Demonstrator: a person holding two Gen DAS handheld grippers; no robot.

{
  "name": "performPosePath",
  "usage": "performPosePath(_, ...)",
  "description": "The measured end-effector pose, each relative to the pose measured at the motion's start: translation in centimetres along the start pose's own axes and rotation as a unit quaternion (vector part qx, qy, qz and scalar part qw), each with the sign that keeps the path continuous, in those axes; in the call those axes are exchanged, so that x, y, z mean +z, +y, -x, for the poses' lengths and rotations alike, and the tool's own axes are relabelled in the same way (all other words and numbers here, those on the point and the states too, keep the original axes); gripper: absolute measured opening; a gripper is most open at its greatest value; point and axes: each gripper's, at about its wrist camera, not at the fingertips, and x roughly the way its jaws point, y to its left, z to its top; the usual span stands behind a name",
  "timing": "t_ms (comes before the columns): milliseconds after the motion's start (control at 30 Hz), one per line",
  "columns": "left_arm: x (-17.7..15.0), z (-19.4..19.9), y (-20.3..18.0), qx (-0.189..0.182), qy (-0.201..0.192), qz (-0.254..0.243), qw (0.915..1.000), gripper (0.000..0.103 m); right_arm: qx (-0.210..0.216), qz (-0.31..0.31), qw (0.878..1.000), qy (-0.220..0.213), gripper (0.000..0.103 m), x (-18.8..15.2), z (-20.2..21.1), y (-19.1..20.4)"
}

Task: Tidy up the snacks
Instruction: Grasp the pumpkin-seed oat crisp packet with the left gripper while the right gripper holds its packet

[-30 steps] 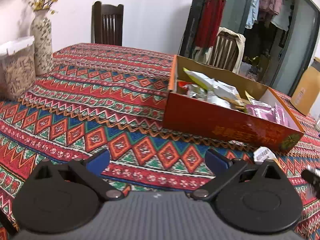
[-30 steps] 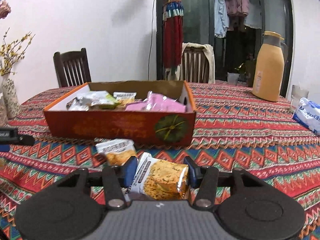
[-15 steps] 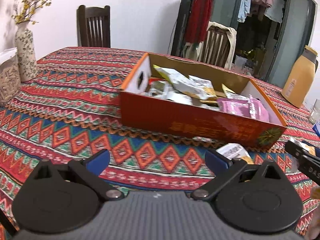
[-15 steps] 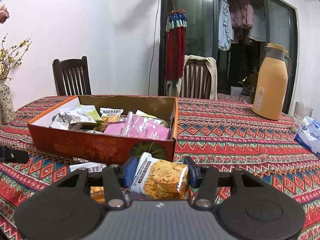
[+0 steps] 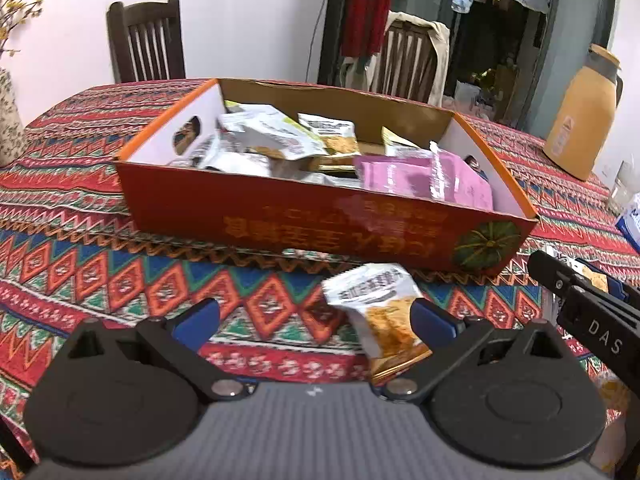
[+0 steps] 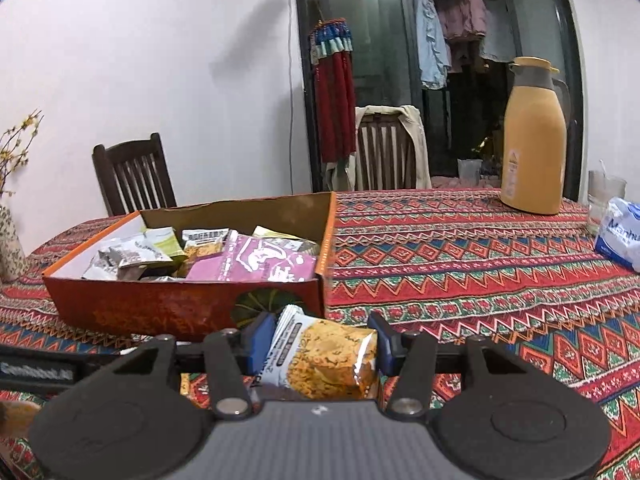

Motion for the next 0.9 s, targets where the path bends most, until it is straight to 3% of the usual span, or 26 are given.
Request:
performPosePath(533, 0.3, -2.6, -3.7, 0.008, 0.019, -0.022, 0.9995, 0.102, -0.015, -0.034, 0.999, 0.01, 0.051, -0.4, -0.5, -1.4)
performPosePath(833, 0.0, -3.0, -3.5, -0.002, 0.033, -0.021, 0.9992, 0.065, -0.007, -0.028, 0.999, 0.014, 0.051, -0.6, -0.7, -1.1)
performPosePath(900, 0.0, -2.8, -3.3, -0.01, 0.034, -0.023, 0.9991, 0.047, -0.001, -0.025, 1.0, 0.012, 0.051, -0.6, -0.7, -1.0)
